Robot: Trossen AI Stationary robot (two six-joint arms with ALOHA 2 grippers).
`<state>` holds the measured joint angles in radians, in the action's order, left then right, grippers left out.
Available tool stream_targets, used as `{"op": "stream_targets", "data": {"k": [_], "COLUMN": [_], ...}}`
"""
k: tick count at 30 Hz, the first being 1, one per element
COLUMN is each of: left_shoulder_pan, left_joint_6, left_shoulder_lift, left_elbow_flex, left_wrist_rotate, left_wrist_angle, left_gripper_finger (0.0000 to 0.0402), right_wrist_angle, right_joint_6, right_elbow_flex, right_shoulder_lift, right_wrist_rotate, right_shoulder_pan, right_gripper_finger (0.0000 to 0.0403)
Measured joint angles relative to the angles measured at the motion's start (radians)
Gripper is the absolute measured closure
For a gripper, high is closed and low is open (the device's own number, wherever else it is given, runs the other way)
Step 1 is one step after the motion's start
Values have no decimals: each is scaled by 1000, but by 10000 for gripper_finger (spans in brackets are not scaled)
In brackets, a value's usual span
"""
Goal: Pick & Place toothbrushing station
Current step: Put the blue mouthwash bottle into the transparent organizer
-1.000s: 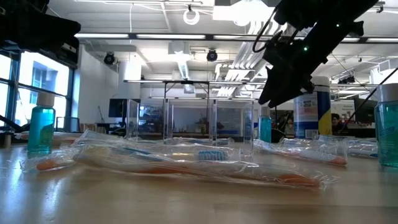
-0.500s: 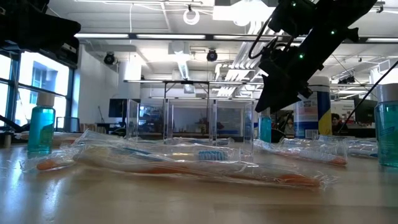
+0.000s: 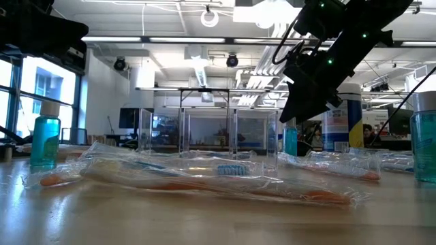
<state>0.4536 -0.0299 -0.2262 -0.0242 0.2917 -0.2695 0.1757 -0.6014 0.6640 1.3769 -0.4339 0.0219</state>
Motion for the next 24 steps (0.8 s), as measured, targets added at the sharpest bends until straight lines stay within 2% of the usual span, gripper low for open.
{"op": "stream_targets", "data": {"k": [7,24], "left_shoulder_pan": [0,0], "left_joint_6": [0,-4], "left_shoulder_lift": [0,0], "left_elbow_flex": [0,0], "left_wrist_rotate": [0,0], "left_wrist_angle": [0,9], "left_gripper_finger": [399,399], "right_wrist_angle": [-1,-30], "right_joint_6": [0,3], "right_elbow_flex": [0,0], "right_shoulder_lift": [15,55], "right_wrist_rotate": [22,-8], "right_shoulder_pan": [0,0], "right_gripper_finger": [174,174]}}
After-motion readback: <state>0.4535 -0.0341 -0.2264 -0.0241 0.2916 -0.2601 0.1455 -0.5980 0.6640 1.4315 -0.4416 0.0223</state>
